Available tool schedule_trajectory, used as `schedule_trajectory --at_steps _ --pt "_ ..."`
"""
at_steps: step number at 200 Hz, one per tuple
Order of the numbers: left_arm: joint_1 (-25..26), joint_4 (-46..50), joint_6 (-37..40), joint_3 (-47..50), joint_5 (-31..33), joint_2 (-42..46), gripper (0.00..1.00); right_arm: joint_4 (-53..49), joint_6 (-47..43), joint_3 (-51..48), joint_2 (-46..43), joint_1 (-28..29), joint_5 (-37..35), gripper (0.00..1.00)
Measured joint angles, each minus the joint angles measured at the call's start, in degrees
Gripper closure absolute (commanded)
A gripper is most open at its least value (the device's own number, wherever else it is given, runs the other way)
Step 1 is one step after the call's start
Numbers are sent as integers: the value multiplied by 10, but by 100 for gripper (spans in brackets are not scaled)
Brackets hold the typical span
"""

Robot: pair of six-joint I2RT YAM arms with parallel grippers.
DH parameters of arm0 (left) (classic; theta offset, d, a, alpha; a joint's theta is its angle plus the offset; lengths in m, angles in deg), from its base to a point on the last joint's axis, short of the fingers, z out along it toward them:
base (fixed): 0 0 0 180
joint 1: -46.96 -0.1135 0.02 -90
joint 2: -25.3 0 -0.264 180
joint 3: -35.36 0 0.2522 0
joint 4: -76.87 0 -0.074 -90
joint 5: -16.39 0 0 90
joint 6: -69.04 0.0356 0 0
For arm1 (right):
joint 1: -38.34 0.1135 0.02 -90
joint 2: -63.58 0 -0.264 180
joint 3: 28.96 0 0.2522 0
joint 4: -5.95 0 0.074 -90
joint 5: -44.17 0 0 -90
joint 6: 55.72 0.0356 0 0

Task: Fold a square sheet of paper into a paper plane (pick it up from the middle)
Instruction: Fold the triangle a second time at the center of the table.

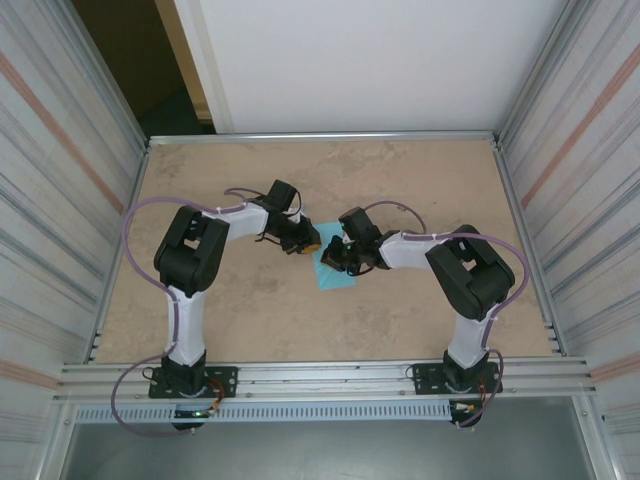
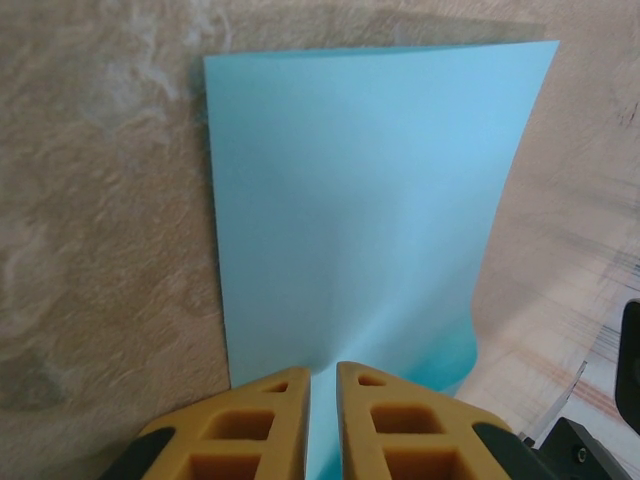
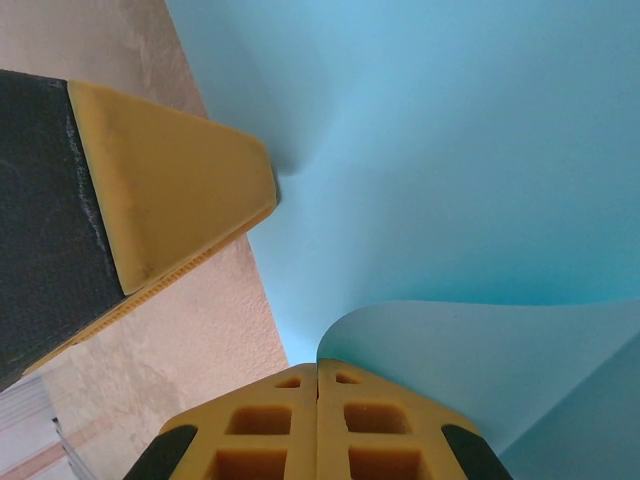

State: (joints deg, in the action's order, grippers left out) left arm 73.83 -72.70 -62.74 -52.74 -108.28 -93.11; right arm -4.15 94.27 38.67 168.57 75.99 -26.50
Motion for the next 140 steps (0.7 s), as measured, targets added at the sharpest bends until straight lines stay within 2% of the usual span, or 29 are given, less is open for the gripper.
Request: schedule_trajectory --at_steps 140 --pt "0 -2 0 1 -2 0 83 14 -1 0 8 0 2 100"
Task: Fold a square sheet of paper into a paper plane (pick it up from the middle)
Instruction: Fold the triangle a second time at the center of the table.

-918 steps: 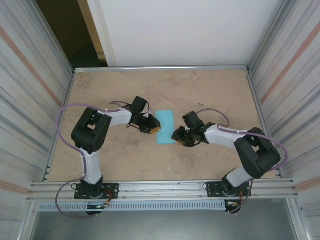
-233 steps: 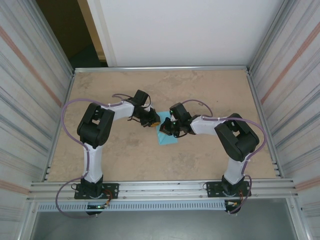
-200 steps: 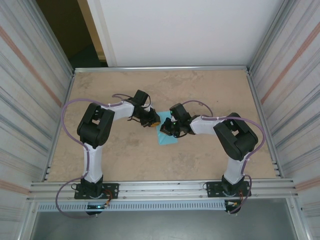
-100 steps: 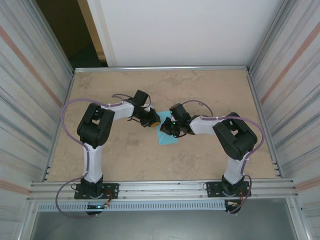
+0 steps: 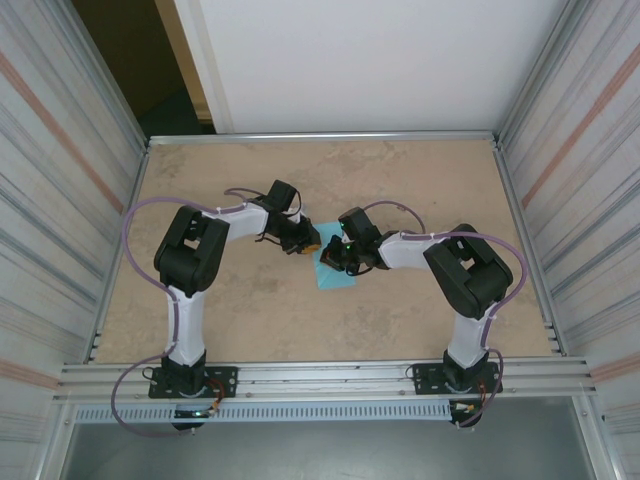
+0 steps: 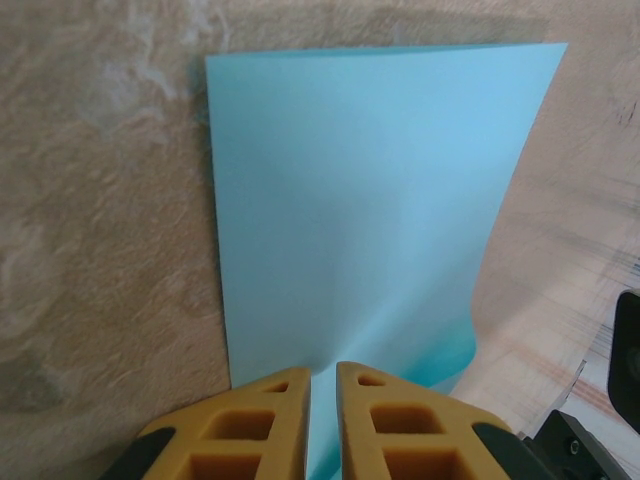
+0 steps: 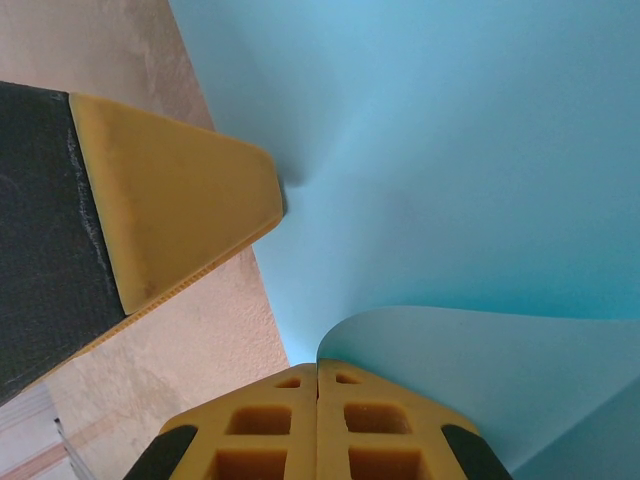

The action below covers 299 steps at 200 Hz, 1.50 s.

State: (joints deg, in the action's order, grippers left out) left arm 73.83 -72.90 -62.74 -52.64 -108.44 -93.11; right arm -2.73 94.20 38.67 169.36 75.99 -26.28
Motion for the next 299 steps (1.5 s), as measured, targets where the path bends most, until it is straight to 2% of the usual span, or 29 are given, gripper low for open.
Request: schedule_trajectory --at_steps 299 --pt "0 -3 0 3 0 0 84 -8 -2 8 15 0 2 100"
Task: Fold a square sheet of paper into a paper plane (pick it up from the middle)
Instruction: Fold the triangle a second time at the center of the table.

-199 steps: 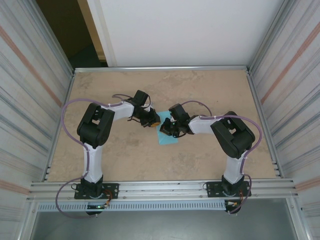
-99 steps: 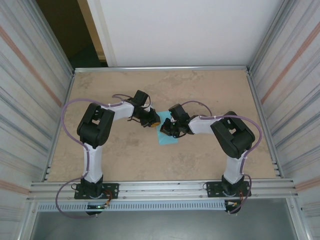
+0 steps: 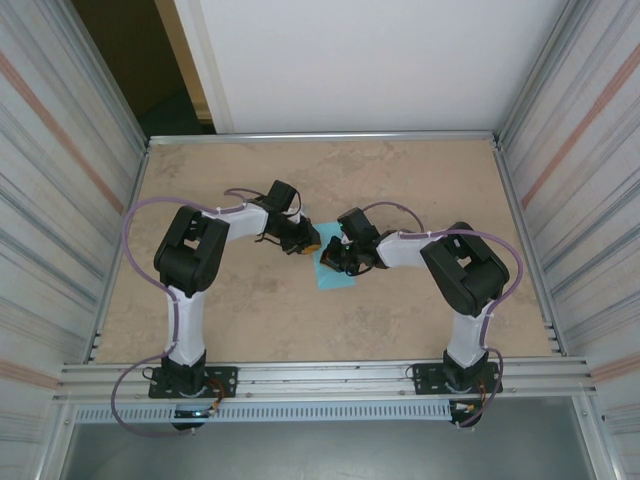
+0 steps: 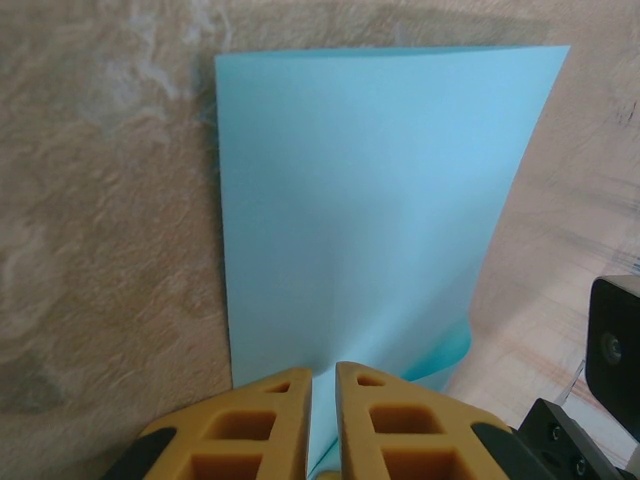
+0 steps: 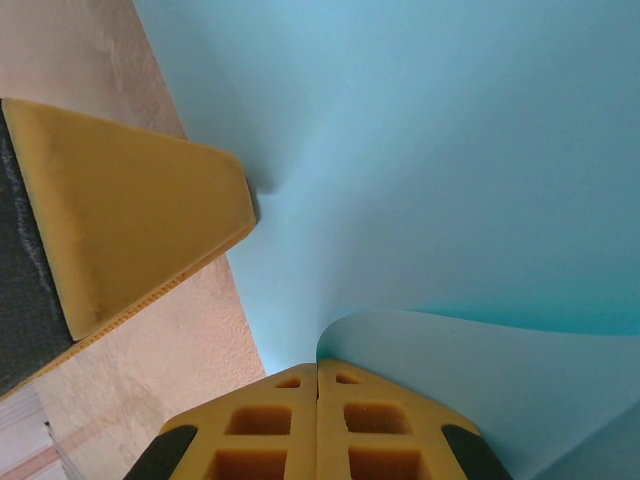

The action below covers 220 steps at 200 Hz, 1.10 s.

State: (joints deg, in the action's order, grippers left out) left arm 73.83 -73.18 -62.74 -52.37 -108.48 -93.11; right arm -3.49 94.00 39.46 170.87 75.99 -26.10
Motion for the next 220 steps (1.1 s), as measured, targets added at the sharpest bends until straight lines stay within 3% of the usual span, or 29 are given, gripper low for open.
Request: schedule_trajectory --at_steps 110,130,160,220 --pt "0 0 0 0 0 0 84 0 0 0 2 0 0 99" --pt "0 2 0 -2 0 0 83 -1 0 4 4 0 2 93" --pt "-4 21 0 -18 0 0 81 4 2 9 8 0 9 76" --pt "-61 42 8 -65 12 37 77 14 2 10 7 0 16 65"
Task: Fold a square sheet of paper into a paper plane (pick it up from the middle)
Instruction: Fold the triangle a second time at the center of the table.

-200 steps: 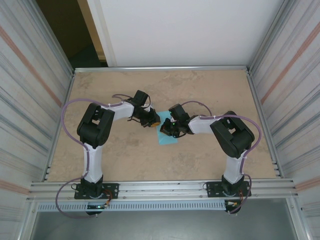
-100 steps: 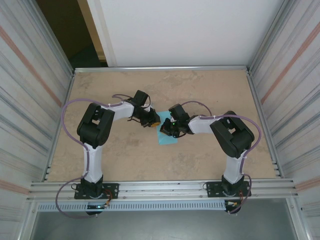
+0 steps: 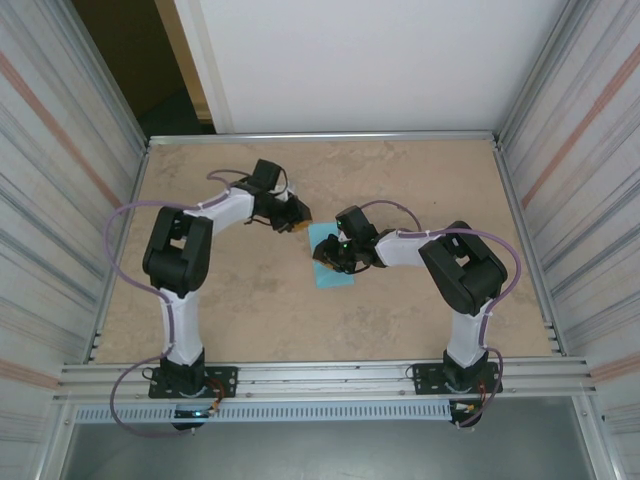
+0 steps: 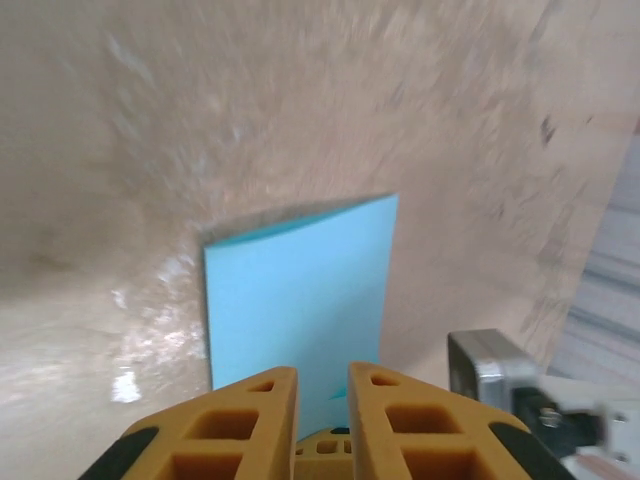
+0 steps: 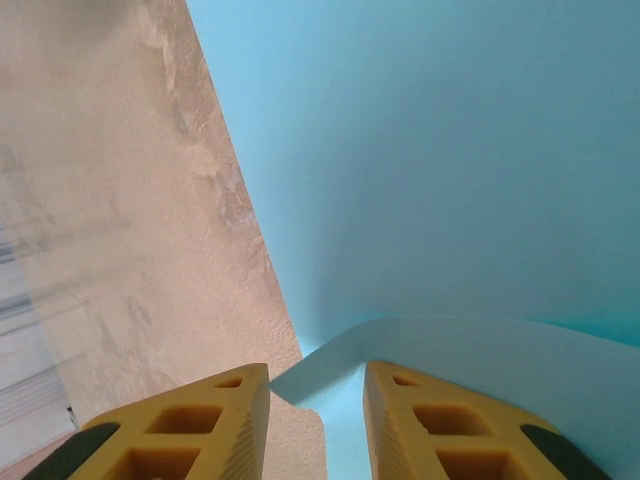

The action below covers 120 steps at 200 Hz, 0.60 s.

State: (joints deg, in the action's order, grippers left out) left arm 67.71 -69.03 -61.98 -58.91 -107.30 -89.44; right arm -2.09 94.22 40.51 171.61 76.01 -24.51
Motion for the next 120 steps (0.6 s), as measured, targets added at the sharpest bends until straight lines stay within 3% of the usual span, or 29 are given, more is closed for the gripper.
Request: schedule_trajectory --at_steps 23,47,120 --pt "-22 6 7 2 8 27 75 5 0 0 -1 2 2 57" --pt "-27 3 10 26 7 56 75 9 0 0 -2 2 2 56" --pt "-22 -33 3 156 -10 118 78 31 -4 -18 -7 1 2 65"
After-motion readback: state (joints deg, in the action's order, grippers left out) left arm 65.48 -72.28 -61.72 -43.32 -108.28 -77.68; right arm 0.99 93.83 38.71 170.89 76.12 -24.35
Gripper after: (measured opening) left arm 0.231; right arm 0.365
